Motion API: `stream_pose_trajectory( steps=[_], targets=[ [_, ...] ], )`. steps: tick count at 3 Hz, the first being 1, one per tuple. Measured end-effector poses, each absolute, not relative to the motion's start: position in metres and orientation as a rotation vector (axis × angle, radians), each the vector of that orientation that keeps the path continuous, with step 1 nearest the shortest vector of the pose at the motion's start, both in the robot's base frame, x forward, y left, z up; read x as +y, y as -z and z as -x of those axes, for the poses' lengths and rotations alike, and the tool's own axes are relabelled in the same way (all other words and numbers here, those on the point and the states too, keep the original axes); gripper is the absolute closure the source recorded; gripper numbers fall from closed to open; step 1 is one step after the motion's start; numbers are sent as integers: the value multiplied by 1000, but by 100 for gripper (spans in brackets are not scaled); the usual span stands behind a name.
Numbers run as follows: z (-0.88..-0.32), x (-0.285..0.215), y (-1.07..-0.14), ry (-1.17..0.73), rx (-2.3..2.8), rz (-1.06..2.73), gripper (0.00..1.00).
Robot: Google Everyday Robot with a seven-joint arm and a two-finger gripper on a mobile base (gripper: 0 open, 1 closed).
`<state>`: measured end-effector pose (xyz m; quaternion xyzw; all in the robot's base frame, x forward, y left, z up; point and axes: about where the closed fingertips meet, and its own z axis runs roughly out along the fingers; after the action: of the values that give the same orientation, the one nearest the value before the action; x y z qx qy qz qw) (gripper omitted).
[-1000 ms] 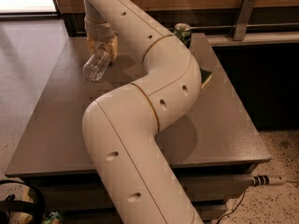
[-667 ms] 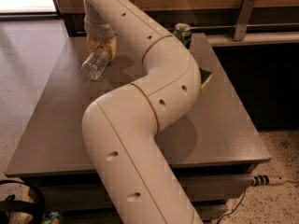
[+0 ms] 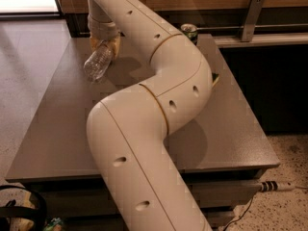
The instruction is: Place water bottle upright
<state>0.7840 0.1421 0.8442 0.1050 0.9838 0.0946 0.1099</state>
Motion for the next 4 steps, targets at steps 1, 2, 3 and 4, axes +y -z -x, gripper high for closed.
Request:
stream_pose_trajectory(
  steps=[1,2,3,4],
  targets=[
    [-789,116,-871,-307,2791,-337,100],
    [-785,91,-911,-361,2655,-340,100],
    [-761,54,-978,-450,2422,-265,100],
    [-738,28,-985,-457,2305,-162,100]
  ],
)
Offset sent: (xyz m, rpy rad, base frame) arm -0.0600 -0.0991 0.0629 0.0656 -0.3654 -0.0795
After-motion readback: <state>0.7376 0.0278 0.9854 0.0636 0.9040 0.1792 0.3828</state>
